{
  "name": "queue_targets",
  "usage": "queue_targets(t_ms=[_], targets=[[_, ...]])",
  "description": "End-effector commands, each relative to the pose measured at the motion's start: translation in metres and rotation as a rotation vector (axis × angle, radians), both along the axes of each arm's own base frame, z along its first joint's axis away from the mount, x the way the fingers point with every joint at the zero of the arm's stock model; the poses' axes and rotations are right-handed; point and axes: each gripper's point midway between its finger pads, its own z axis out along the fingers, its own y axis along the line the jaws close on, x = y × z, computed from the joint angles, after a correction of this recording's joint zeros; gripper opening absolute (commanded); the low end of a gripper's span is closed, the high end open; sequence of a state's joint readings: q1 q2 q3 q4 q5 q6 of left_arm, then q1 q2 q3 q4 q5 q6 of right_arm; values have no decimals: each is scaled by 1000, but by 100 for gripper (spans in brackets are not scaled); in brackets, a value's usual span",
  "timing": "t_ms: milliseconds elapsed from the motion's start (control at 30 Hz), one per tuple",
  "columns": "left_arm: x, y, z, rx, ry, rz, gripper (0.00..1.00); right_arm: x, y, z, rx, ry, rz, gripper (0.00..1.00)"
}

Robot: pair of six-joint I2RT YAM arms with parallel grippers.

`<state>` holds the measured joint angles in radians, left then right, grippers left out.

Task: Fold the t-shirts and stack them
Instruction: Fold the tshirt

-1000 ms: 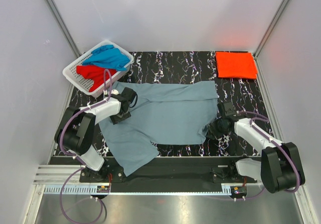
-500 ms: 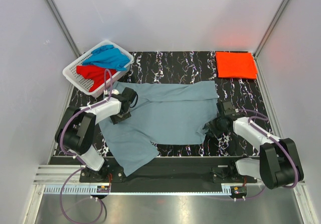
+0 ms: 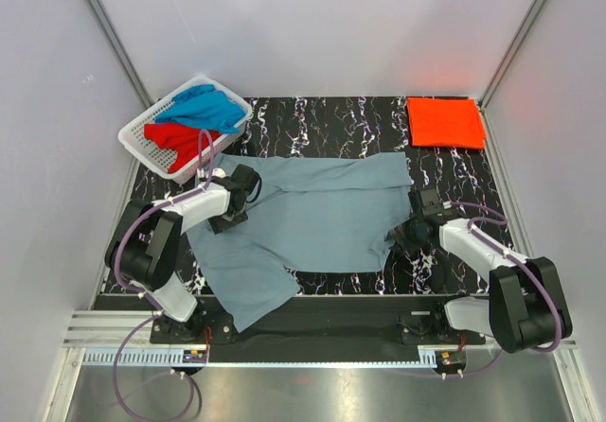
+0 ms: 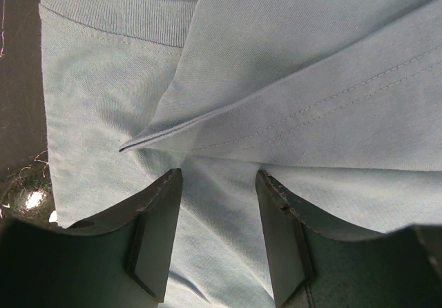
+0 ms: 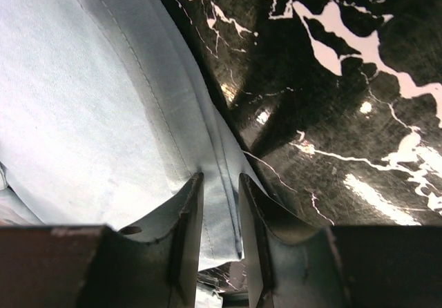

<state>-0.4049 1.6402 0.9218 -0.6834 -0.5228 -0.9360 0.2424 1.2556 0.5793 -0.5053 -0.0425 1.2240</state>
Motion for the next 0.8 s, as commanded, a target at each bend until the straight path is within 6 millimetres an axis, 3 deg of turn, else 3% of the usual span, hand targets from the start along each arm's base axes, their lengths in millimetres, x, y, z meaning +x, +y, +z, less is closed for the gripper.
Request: queue_targets(t_ms=[0,467,767], targets=[[0,1,-7,18,13,17,53,12,-2,1,-27,-44,3,34],[0,-1,-8,27,19,11,53,19,-13,-5,-96,-54,-6,18],[0,-1,-8,26,18,10,53,22,-9,-14,-82,-45,4,26]])
